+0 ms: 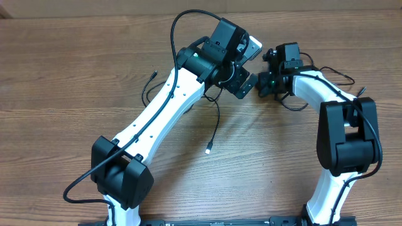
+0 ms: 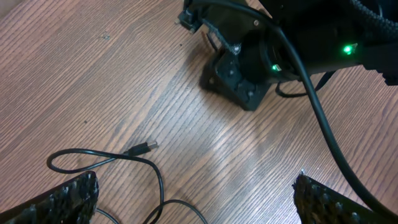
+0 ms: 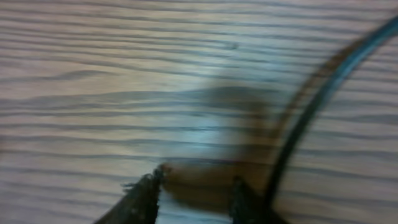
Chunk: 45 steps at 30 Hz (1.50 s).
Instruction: Untangle cables
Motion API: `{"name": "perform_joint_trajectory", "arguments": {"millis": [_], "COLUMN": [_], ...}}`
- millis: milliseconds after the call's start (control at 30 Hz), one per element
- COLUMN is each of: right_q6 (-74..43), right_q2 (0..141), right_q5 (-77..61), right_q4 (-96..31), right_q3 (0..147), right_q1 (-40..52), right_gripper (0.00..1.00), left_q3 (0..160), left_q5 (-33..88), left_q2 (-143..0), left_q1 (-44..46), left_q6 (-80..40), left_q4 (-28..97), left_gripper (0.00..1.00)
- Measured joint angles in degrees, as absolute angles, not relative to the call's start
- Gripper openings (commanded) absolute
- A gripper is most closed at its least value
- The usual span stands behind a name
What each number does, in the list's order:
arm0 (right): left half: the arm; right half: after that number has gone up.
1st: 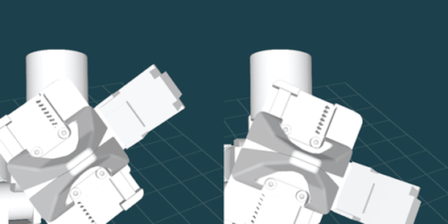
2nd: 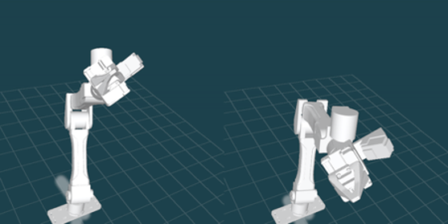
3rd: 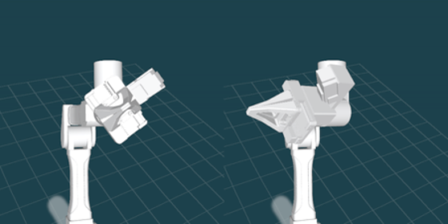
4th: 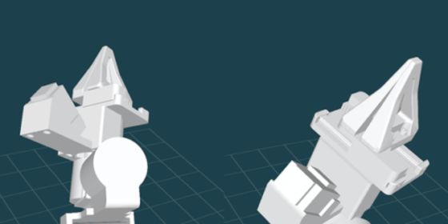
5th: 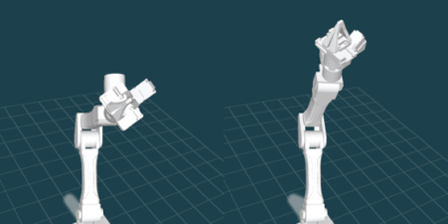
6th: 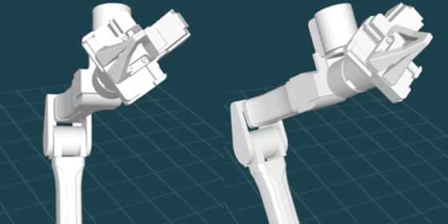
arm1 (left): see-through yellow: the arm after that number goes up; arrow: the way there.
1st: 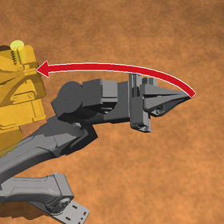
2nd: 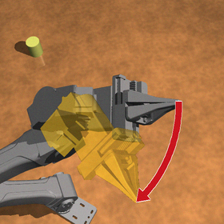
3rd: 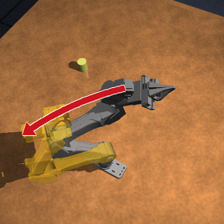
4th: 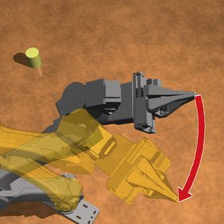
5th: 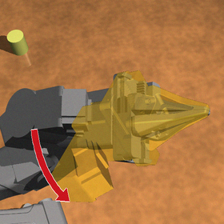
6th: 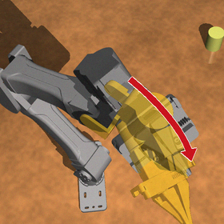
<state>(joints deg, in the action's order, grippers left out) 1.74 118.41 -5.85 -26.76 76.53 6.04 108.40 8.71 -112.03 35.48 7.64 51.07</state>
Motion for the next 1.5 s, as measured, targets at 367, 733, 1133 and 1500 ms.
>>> {"name": "perform_joint_trajectory", "arguments": {"millis": [367, 733, 1133, 1500], "right_q6": [1.7, 1.5, 0.0, -0.8], "right_q2": [118.4, 118.4, 118.5, 118.5], "right_q5": [3.9, 5.6, 1.3, -8.2], "right_q4": [-28.4, -29.6, -29.6, -32.6], "right_q3": [76.9, 77.3, 77.4, 77.7], "right_q1": [-1.1, -19.7, -35.8, -39.3], "right_gripper": [0.20, 0.32, 0.28, 0.26], "left_q3": [108.4, 108.4, 108.4, 108.4], "left_q5": [8.7, 8.7, 8.7, 8.7], "left_q2": [-112.0, -112.0, -112.0, -112.0], "left_q1": [35.5, 35.5, 35.5, 35.5], "left_q6": [7.6, 7.6, 7.6, 7.6], "left_q4": [51.1, 51.1, 51.1, 51.1], "left_gripper": [1.00, 1.00, 1.00, 1.00]}}
